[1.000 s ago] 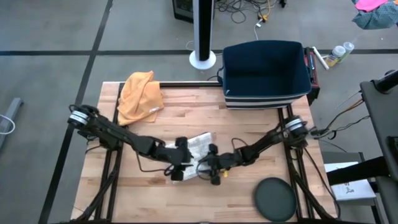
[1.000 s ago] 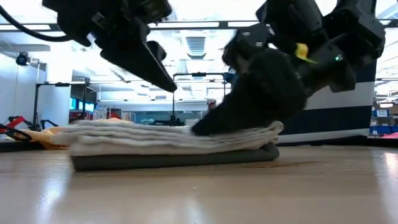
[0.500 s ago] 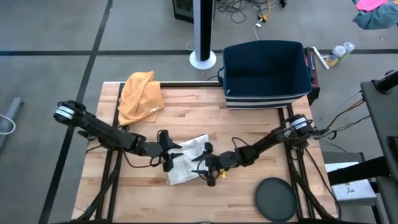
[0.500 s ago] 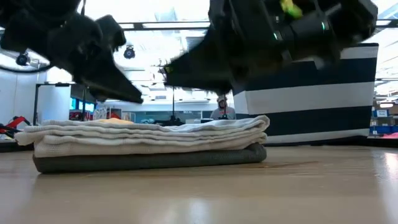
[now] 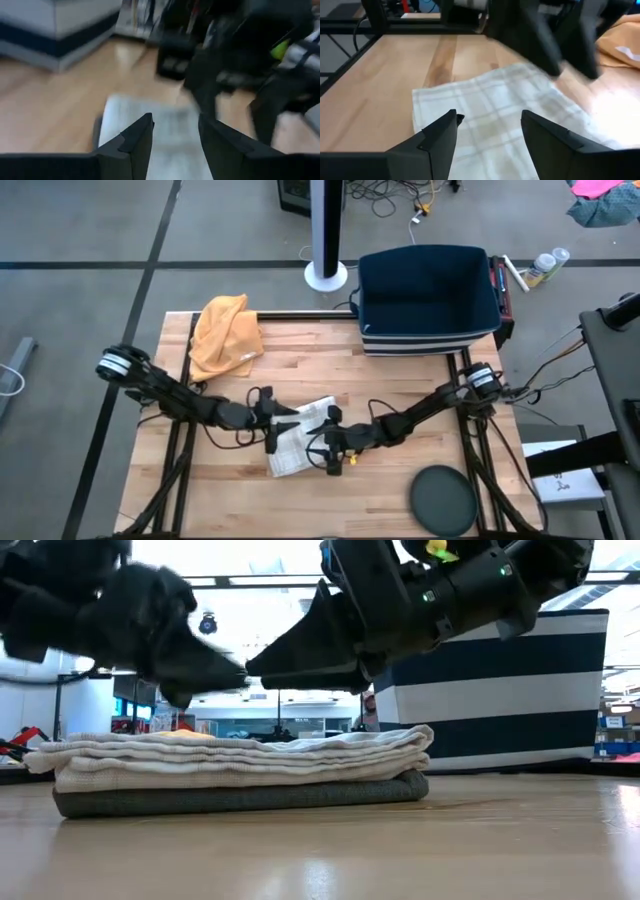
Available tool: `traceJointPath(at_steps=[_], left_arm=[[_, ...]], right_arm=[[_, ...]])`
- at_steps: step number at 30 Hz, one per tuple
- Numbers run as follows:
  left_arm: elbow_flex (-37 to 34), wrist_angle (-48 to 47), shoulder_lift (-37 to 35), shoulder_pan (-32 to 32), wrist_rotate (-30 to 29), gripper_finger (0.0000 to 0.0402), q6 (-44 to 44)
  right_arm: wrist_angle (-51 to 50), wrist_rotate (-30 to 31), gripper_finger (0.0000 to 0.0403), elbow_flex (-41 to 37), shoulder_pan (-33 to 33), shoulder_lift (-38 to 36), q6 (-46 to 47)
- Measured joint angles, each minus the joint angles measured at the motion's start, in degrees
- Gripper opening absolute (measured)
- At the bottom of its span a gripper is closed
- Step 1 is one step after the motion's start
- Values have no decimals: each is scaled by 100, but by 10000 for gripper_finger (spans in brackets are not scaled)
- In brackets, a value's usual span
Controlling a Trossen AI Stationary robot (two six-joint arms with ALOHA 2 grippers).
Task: Fold kitchen towel into neat rectangle
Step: Stack the white patterned towel on top of the gray towel
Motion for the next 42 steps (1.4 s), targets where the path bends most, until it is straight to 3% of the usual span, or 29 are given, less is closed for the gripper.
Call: traceJointPath(at_steps=[7, 16, 21, 27, 33, 37, 42], left_arm=[[-38, -59, -1188, 5, -194, 152, 1211], [-44, -999, -1968, -4, -137, 152, 1225], [-20, -1009, -2045, -4, -127, 152, 1205], [-17, -1053, -1995, -4, 73, 152, 1093], [-13, -1206, -1946, -4, 129, 152, 936], [-22, -1581, -1822, -1, 125, 152, 700], [-20, -2259, -1567, 1, 125, 152, -201]], right_arm=[[-77, 121, 201, 162, -30, -114, -9], [-660, 112, 179, 609, -85, -114, -95], [-1549, 119, 147, 988, -105, -114, -101], [-249, 258, 83, 586, -66, -118, -425], [-192, 675, 26, 150, -153, 25, 70], [-49, 1176, 5, 133, -138, 342, 144], [78, 1316, 3, 190, -186, 614, 280]])
